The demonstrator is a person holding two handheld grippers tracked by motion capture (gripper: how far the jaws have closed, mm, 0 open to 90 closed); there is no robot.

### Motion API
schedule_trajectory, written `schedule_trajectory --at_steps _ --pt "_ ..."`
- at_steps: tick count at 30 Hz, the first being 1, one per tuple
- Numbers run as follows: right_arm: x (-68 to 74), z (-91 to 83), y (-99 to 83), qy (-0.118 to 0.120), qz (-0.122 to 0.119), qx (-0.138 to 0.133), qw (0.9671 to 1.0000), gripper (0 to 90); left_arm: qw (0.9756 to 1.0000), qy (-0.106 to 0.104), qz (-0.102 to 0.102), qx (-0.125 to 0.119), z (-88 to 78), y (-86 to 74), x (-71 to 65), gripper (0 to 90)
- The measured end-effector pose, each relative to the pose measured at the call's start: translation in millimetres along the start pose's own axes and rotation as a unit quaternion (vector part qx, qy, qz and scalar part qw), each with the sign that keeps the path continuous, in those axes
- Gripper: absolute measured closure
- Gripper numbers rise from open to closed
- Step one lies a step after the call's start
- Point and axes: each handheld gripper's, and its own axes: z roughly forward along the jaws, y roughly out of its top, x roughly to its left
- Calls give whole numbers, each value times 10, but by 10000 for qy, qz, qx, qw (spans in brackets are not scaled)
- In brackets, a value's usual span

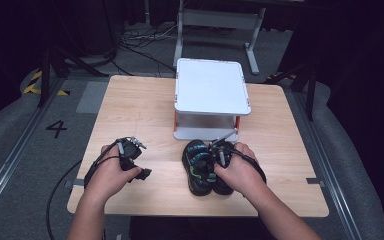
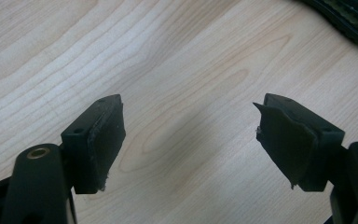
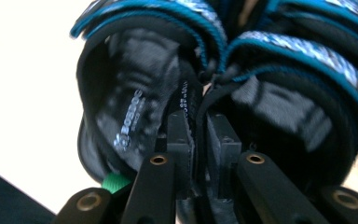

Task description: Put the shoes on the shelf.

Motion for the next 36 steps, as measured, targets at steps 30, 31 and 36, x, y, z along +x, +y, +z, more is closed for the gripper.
schedule_trajectory --at_steps 30,31,36 --pt "-341 -98 813 -453 722 -1172 9894 832 9999 -119 -38 84 69 -1 44 233" --pt "-345 -72 830 -476 751 -1186 9889 833 9999 -111 -31 76 75 -1 46 233" --pt "-360 13 895 -519 1022 -1338 9844 833 9999 -155 -34 59 67 2 30 233"
